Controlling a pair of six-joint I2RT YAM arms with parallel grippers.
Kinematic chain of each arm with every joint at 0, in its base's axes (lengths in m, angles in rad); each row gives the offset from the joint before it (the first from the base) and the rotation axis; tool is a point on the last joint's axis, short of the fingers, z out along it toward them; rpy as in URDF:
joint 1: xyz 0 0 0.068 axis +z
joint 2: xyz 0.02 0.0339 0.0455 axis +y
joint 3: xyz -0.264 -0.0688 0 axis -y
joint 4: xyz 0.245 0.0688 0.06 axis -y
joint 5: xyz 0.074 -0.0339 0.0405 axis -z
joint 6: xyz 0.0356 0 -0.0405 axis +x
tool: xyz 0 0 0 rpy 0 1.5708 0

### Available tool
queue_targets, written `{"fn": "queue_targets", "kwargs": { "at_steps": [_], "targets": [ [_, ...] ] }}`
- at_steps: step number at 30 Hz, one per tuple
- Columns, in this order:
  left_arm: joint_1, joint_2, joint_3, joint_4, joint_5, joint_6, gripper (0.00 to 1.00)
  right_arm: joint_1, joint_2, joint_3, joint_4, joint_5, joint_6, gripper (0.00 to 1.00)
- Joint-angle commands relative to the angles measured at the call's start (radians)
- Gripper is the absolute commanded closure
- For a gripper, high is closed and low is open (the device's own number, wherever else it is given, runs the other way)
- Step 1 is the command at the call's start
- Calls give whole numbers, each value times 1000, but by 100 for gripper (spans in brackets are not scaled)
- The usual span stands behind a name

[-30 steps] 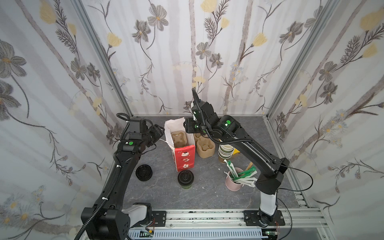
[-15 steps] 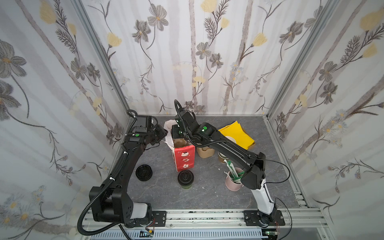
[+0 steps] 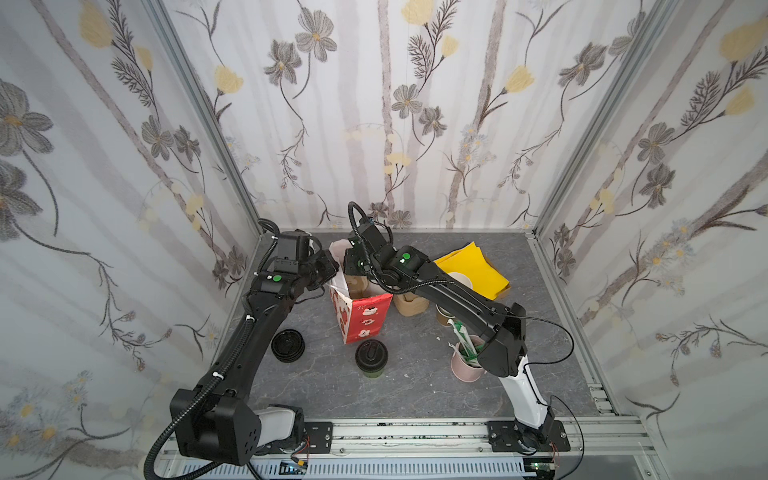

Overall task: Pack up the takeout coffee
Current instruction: 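Lower the pulp carrier into the bag with the right gripper while the left holds it, then open the right gripper inside the bag and raise it out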

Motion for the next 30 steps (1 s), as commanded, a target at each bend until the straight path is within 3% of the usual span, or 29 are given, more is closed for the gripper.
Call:
{"fn": "queue_targets", "kwargs": {
  "at_steps": [1, 10, 30],
  "targets": [
    [-18, -64, -54, 118, -52, -15, 100, 1, 18, 8, 21, 10, 69, 74],
    [-28, -145, -175, 188, -62, -4, 100, 0, 59, 8, 63, 30, 128, 74],
    [-28, -158, -209, 225, -65, -5, 100, -15, 193, 8, 185, 42, 178, 74]
  ]
}}
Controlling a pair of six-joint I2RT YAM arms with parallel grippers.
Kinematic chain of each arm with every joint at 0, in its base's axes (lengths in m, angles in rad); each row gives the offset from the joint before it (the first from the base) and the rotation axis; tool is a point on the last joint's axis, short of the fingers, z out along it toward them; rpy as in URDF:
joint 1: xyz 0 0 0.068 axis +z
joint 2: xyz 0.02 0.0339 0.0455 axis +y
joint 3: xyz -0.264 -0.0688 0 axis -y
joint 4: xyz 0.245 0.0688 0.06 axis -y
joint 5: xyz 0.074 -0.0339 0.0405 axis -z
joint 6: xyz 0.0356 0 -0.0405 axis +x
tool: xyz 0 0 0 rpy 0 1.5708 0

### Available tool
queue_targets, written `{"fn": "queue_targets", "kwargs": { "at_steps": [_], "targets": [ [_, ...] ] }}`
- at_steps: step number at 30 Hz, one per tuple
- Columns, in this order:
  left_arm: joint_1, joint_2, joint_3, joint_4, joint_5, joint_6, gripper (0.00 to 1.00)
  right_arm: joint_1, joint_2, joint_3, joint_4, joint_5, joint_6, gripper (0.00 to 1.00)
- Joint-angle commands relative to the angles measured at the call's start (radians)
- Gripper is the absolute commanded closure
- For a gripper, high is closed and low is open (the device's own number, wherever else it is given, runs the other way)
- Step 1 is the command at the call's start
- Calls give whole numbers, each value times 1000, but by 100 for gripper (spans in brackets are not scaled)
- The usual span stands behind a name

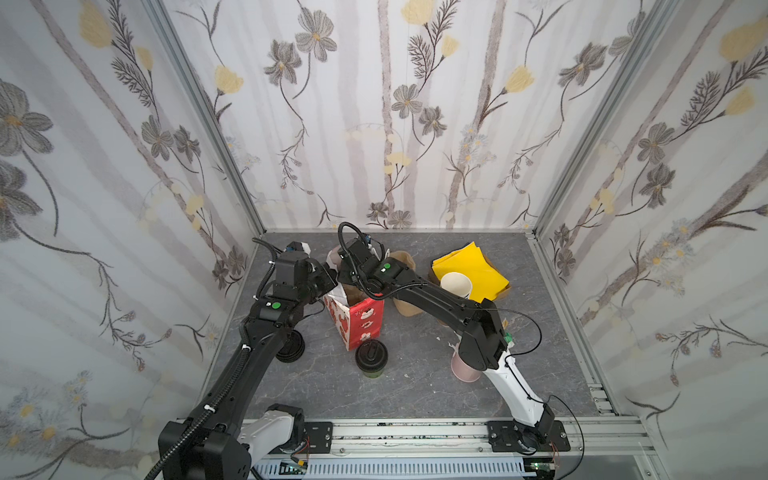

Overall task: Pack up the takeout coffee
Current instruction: 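Open the right gripper inside the bag and raise it out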

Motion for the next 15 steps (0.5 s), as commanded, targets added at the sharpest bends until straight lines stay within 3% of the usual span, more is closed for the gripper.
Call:
{"fn": "queue_targets", "kwargs": {
  "at_steps": [1, 7, 11, 15],
  "targets": [
    [0, -6, -1, 67, 11, 0, 100, -4, 22, 7, 84, 14, 18, 74],
    [0, -3, 4, 73, -13, 2, 100, -2, -46, 8, 158, -40, -38, 63],
    [-1, -12, 5, 78, -33, -3, 100, 18, -166, 5, 170, 7, -147, 55],
    [0, -15, 1, 90, -36, 13, 100, 30, -250, -2, 125, 31, -178, 49]
  ]
}}
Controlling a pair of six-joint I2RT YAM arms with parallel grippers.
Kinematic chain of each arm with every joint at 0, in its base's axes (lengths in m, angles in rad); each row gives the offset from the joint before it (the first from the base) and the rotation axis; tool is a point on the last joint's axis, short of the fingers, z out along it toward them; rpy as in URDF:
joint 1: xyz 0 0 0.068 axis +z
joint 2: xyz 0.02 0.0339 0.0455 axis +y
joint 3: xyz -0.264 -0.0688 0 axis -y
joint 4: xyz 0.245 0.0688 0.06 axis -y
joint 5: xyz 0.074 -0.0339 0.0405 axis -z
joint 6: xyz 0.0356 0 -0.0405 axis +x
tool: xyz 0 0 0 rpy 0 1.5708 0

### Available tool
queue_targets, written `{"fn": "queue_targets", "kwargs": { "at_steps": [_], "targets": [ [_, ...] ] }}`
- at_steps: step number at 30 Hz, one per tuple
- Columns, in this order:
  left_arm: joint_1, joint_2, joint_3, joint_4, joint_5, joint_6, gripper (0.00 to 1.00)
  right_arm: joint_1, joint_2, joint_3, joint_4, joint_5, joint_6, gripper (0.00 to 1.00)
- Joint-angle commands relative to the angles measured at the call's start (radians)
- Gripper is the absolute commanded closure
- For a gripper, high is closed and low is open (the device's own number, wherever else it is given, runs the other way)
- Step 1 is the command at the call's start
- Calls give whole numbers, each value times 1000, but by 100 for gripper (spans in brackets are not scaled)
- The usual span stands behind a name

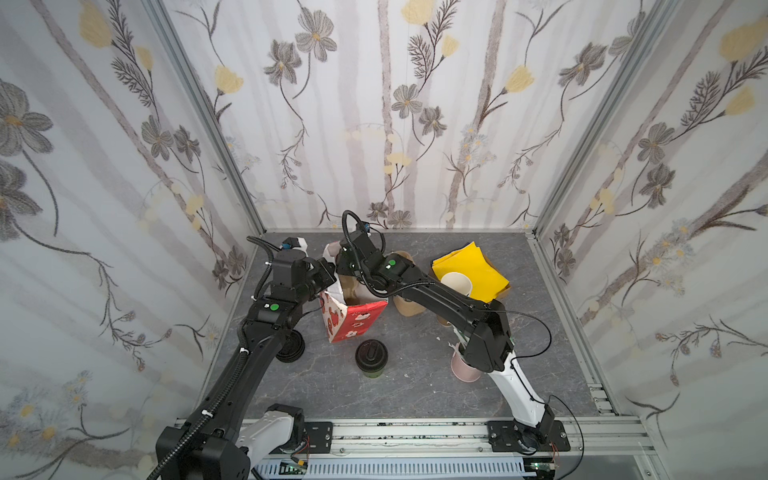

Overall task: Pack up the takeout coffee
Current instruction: 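Open the right gripper inside the bag and raise it out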

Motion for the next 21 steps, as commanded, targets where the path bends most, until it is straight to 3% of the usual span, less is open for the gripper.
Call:
{"fn": "queue_targets", "kwargs": {
  "at_steps": [1, 7, 13, 21],
  "targets": [
    [0, 2, -1, 27, 4, 16, 100, 15, -179, -7, 44, 2, -65, 48],
    [1, 13, -15, 40, 15, 25, 100, 18, -295, -89, -69, 31, -101, 44],
    [1, 10, -20, 48, 15, 27, 100, 7, -346, -142, -295, 131, -132, 38],
    [2, 11, -19, 53, 18, 29, 100, -15, -311, -145, -481, 41, -85, 37]
  ]
}}
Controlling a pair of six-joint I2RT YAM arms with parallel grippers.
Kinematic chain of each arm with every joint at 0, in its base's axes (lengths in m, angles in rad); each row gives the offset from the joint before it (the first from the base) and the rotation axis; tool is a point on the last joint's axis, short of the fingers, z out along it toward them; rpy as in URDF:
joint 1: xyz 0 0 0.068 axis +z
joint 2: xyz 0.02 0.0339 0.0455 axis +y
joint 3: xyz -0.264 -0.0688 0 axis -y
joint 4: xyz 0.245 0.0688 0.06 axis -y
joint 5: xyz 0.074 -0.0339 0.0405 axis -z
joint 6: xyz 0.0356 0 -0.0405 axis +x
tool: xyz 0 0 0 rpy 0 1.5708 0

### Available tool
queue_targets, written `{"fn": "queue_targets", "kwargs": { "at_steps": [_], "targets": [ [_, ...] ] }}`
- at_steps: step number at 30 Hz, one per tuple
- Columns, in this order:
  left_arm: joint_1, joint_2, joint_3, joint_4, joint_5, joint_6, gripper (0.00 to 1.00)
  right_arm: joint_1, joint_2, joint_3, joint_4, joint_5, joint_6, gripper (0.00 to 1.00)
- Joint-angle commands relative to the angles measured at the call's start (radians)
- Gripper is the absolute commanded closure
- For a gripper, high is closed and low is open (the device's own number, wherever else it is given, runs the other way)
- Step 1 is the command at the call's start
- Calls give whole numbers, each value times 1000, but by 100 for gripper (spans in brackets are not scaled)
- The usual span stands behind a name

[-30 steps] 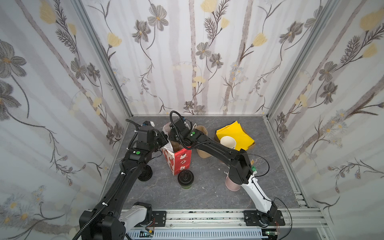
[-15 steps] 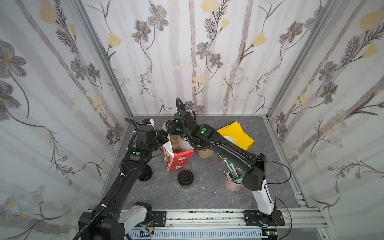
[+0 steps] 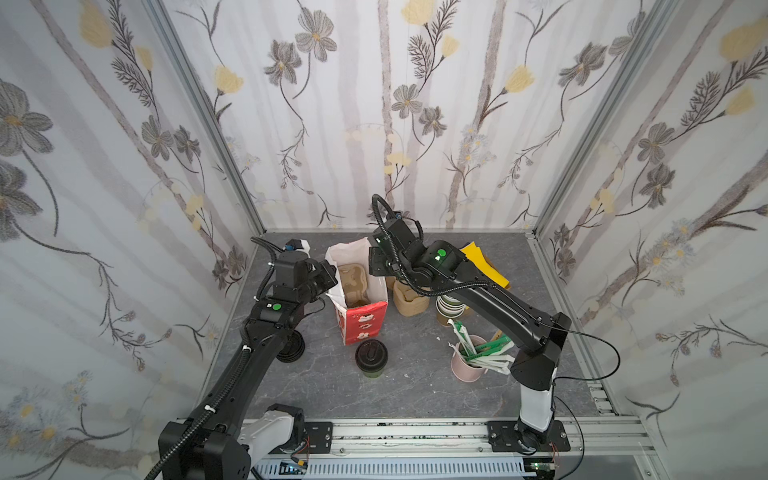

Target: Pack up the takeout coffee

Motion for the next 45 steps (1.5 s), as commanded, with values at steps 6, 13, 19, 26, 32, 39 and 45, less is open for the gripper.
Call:
{"fn": "queue_targets", "kwargs": {
  "at_steps": [6, 13, 19, 26, 32, 39, 45],
  "targets": [
    [1, -1, -1, 52, 2, 1, 100, -3, 52, 0, -54, -100, 44, 58],
    [2, -10, 4, 66, 5, 4, 100, -4, 44, 2, -11, -86, 38, 89],
    [1, -59, -11, 116, 23, 41, 100, 39, -22, -8, 76, 45, -48, 98],
    [1, -216, -189, 214, -79, 104, 100, 100, -209, -410, 508, 185, -123, 100],
    [-13, -280, -228, 249, -122, 123, 100, 80, -221, -434, 563, 147, -74, 100],
    [-20, -273, -228, 247, -103, 81, 100, 96, -232, -413, 504, 35, -60, 100],
    [-21, -288, -210, 156, -65, -111, 94, 90, -214, -376, 373, -36, -9, 100]
  ]
}}
